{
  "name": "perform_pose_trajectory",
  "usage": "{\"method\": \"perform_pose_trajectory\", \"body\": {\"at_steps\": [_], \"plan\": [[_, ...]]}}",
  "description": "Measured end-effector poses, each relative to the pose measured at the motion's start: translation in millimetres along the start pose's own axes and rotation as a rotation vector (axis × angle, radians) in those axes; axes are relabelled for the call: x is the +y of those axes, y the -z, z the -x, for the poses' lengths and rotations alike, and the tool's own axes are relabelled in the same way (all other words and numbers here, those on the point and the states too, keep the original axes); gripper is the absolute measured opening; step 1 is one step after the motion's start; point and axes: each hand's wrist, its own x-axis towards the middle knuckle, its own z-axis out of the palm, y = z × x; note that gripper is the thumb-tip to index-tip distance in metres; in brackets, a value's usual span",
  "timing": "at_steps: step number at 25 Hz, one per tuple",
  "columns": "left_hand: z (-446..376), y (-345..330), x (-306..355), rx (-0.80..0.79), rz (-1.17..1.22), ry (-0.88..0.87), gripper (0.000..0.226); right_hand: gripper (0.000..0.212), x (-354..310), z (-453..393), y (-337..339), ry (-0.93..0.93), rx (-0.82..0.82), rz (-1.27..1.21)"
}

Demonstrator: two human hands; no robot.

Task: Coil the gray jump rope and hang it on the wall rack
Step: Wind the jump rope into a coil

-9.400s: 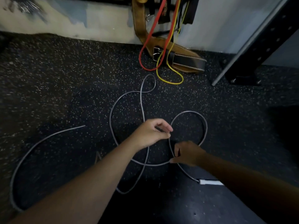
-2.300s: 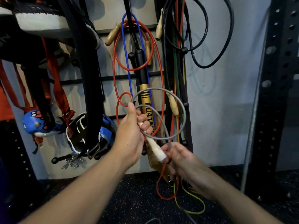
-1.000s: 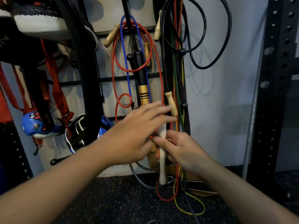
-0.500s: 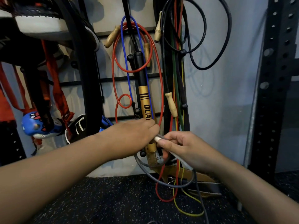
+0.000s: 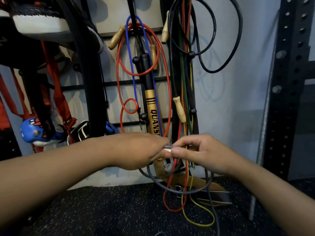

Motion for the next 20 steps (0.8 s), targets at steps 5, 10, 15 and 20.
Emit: {"method": "perform_pose_trajectory", "body": {"at_steps": [5,10,15,20], "plan": [[16,2,-33,0.114,0.094,0.079,0.019,0.054,22,11,25,-0.156,0.132,-0.127],[26,-20,-62,0.531,0.686,0.207,0.014,0.071,42,16,5,-0.304,0.17,-0.388],[-1,-46,-22,0.707,0.971,0.254,0.012,0.076,22,-7,-52,-0.228,0.116,-0.695],[-30,-64,23,0.944,1.279,0.396,0.015,0.035,-7,-26,-76,-0.245,0.312,-0.647]]}}
